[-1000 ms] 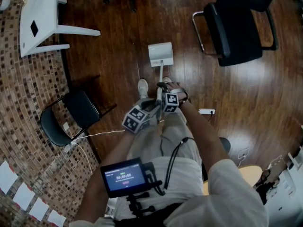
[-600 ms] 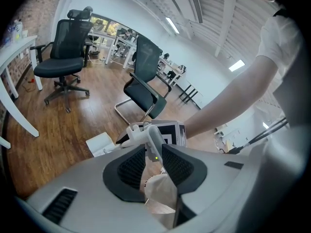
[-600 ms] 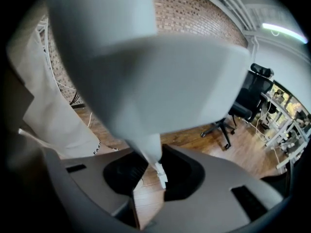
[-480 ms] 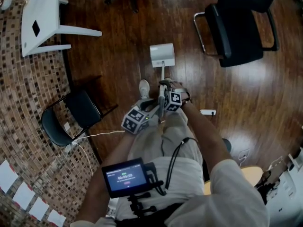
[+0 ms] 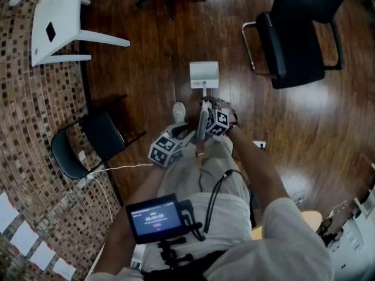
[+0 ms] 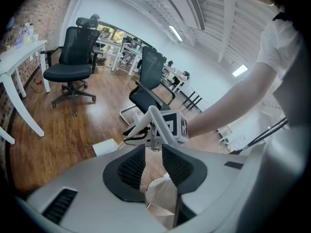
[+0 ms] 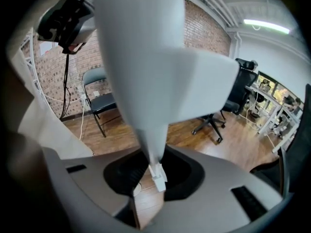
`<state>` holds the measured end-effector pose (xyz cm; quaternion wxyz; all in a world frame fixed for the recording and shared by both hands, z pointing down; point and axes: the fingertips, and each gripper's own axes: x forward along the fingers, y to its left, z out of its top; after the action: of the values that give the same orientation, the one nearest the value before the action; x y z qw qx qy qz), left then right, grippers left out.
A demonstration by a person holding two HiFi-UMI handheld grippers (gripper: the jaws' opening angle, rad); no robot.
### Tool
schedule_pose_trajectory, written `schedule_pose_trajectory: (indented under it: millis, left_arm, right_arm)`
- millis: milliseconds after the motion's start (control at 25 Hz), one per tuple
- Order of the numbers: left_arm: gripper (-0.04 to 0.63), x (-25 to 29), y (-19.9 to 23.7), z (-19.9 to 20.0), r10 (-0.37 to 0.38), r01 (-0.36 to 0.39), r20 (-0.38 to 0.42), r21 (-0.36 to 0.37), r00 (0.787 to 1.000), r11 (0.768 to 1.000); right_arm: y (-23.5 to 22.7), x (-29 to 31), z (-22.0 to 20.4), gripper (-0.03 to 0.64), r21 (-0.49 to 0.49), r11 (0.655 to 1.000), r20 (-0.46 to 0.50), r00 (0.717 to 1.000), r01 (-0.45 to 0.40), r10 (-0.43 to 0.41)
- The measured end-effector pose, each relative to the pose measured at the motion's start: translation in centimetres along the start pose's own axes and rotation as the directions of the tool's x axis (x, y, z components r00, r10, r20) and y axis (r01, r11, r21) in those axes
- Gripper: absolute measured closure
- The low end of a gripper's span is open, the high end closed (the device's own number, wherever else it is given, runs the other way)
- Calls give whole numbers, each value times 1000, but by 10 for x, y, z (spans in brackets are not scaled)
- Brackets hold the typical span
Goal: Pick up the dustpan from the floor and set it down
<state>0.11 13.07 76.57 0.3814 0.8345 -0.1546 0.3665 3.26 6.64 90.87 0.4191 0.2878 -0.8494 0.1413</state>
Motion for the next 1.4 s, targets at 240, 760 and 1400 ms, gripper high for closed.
schedule_pose_trajectory:
  millis: [240, 760, 1400]
  left_arm:
    - [494, -14, 3, 14, 23, -22, 47, -13, 999, 1000]
    - [494, -45, -5, 36, 61, -62, 126, 5, 990, 998]
    - [494, -110, -10, 97, 122, -128, 338, -5, 933, 992]
  right_arm:
    - [-24, -16, 4, 517, 144, 988, 27, 998, 50, -55]
    - [-35, -69, -8, 517, 263, 960, 67, 991, 99, -120]
    - [-62, -168, 34, 517, 290, 944, 187, 959, 155, -214]
